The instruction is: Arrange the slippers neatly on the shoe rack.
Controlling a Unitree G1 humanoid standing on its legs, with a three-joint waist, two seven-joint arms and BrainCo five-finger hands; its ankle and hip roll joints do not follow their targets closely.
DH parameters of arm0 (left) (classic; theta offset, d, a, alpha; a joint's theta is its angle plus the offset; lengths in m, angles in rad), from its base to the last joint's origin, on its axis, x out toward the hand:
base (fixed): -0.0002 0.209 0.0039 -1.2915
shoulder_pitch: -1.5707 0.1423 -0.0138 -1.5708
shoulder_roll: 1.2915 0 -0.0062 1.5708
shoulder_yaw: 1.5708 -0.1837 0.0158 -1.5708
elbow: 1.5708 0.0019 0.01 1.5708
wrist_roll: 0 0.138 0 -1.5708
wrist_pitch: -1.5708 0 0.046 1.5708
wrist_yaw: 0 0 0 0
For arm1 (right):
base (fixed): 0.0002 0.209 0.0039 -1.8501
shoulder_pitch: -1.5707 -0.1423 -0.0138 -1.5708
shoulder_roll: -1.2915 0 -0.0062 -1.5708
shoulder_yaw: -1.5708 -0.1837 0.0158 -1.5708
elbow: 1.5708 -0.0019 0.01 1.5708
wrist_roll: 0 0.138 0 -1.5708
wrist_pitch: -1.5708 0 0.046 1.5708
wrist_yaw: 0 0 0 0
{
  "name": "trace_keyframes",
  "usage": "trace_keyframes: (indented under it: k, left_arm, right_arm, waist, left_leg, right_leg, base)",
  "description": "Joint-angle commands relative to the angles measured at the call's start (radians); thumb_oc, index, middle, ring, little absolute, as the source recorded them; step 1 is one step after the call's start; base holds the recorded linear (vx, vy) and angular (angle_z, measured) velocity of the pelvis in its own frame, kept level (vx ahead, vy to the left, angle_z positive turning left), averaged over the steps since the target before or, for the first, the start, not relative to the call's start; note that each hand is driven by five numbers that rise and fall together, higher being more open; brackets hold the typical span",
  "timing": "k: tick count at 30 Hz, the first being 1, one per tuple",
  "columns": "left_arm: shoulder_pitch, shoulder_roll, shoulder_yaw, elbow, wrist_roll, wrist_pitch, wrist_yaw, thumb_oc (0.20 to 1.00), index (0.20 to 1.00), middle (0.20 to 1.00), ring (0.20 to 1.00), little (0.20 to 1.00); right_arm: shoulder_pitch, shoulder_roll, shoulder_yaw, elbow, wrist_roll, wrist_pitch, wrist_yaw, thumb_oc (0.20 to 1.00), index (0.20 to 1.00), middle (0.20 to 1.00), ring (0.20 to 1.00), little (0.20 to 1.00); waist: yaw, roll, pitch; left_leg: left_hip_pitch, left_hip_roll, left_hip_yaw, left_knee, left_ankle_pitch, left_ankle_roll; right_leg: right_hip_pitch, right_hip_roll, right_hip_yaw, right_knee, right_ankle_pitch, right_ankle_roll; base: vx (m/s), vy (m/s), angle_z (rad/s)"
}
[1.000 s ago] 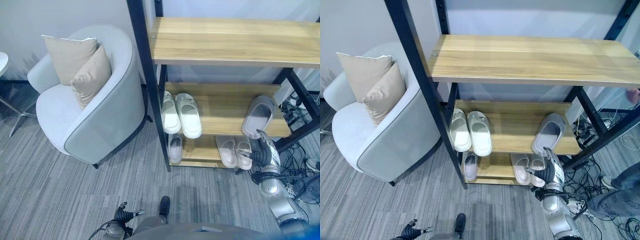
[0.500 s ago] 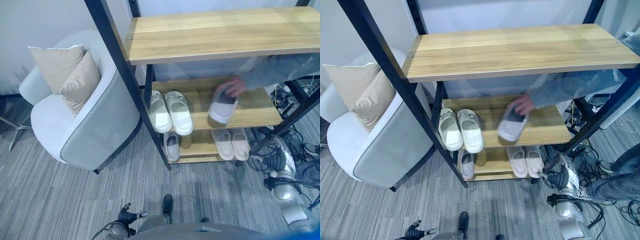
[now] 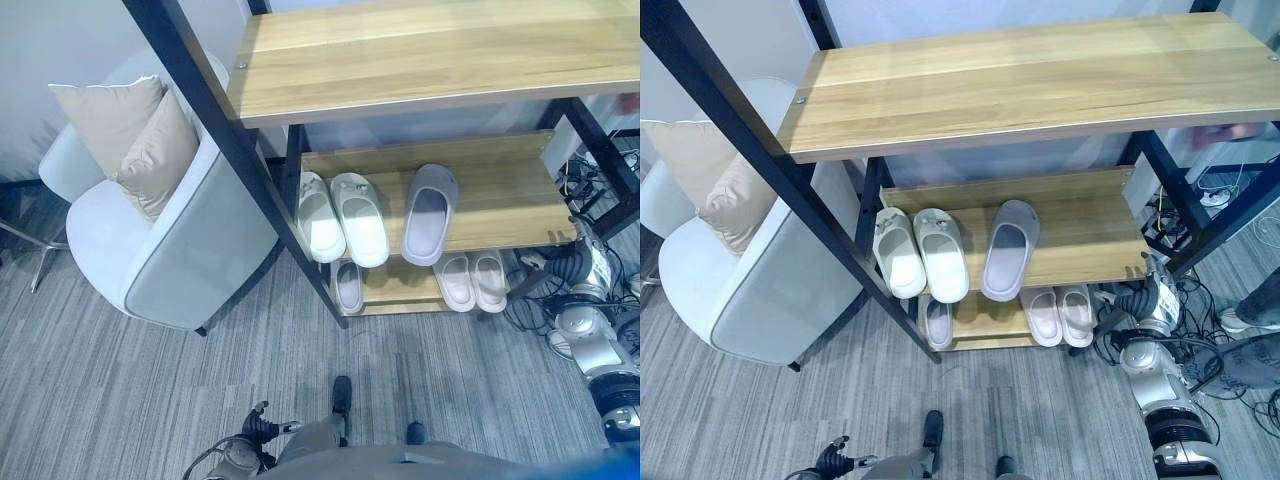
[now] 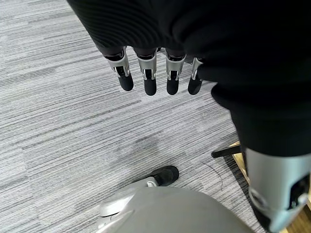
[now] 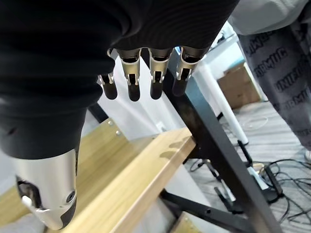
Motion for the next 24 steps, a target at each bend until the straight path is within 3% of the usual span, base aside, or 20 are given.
trace_keyframes:
  k: [1,14,17,24]
  left_arm:
    - [-0.031,-0.050,-0.018,0.062,-0.009,-0.002,-0.003,1.000,1.000,1.000,1.000,1.000]
    - [-0.046,-0.021,0.000,0.063,-0.021,0.001,0.003,1.000,1.000,1.000,1.000,1.000]
    - [-0.062,-0.008,-0.004,0.069,-0.022,0.001,0.007,1.000,1.000,1.000,1.000,1.000]
    - [-0.084,0.001,-0.009,0.064,-0.043,-0.007,0.021,1.000,1.000,1.000,1.000,1.000]
  right_arm:
    - [0.013,-0.010,0.001,-0.094,0.023,-0.037,0.018,1.000,1.000,1.000,1.000,1.000]
    - [-0.120,0.024,0.083,-0.145,0.039,-0.049,0.048,1.000,1.000,1.000,1.000,1.000]
    - [-0.212,0.017,0.112,-0.068,0.035,-0.035,0.023,1.000,1.000,1.000,1.000,1.000]
    - [-0.310,-0.007,0.137,0.011,0.056,-0.017,0.005,1.000,1.000,1.000,1.000,1.000]
  waist:
    - [0.020,-0.032,-0.022]
    - [0.055,-0.087,-0.006]
    - [0.087,-0.114,0.020]
    - [0.110,-0.116,0.051]
  left_leg:
    - [0.063,0.024,-0.020,0.006,-0.142,-0.031]
    - [0.041,0.015,-0.039,0.006,-0.147,-0.022]
    - [0.005,0.010,-0.057,0.006,-0.138,-0.022]
    - [-0.037,-0.003,-0.074,0.006,-0.126,-0.023]
  right_leg:
    - [-0.074,-0.045,-0.011,0.007,0.035,0.049]
    - [-0.084,-0.055,-0.034,0.007,0.041,0.059]
    - [-0.109,-0.058,-0.049,0.007,0.046,0.062]
    - [-0.139,-0.069,-0.066,0.007,0.059,0.066]
  base:
    - [0.04,0.029,0.03]
    - [0.02,0.048,0.05]
    - [0.00,0.039,0.10]
    - [-0.01,0.030,0.16]
